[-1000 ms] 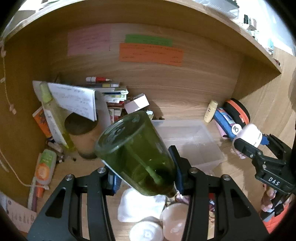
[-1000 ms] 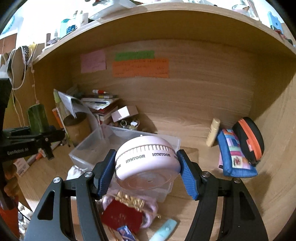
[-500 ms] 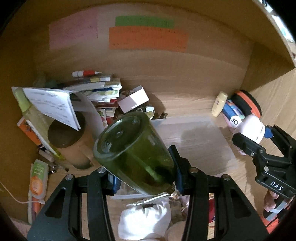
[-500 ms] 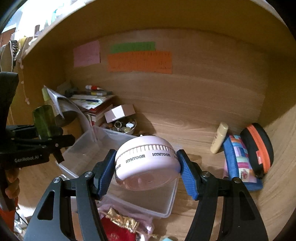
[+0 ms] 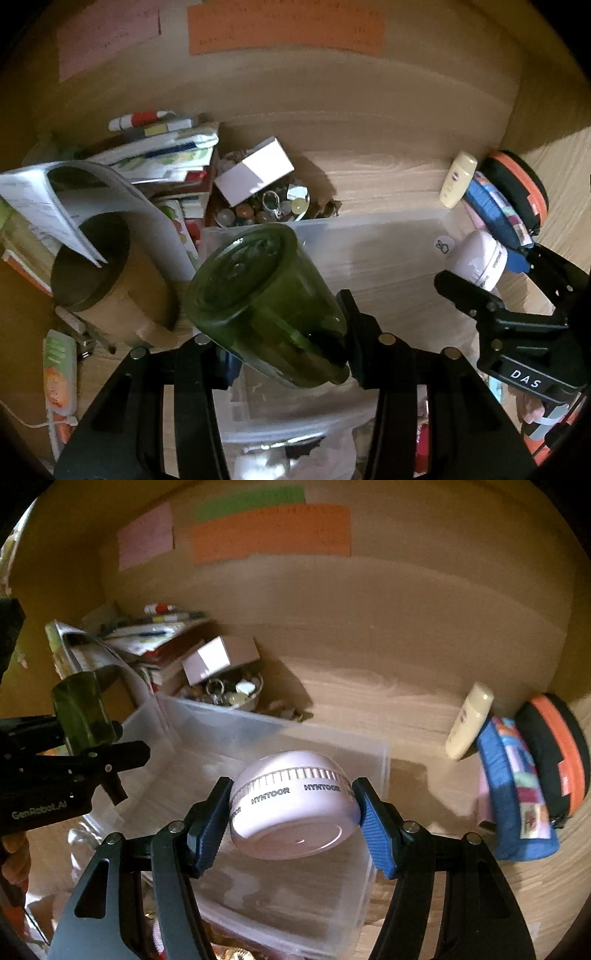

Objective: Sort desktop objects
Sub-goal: 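Carry the green bottle and pink device over the clear plastic box with both grippers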

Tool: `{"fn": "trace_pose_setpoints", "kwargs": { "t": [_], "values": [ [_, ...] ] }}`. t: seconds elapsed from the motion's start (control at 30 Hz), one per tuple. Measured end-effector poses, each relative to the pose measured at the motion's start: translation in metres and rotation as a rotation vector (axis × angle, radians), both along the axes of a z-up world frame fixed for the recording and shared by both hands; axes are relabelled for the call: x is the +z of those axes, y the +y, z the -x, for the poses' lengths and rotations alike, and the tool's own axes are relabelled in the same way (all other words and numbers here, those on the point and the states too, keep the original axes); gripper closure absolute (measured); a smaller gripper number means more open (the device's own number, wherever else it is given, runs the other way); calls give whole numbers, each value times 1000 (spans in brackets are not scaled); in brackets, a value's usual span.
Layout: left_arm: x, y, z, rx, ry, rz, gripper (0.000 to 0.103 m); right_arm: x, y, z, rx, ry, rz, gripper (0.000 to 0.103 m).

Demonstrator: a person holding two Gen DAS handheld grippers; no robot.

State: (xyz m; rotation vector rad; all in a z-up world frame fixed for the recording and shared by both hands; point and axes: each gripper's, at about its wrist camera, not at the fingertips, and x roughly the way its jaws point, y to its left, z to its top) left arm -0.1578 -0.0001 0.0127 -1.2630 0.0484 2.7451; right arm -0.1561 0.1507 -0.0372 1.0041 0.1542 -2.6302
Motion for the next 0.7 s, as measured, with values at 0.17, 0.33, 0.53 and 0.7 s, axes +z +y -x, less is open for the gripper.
{"fn": "trace_pose_setpoints", "kwargs": {
  "t": [0.17,0.33,0.53,0.7],
  "values": [
    [-12,4,12,-22,-34,9,58,-12,1,7,6,-47,15,41],
    [-22,13,19,-46,-73,16,58,-21,-3,9,5,-61,-15,41],
    [-27,22,23,-58,-105,21,57,-25,-8,10,9,-58,-39,41],
    [-26,28,19,-69,-84,63,57,-24,-7,11,6,-57,-39,41]
  ]
}}
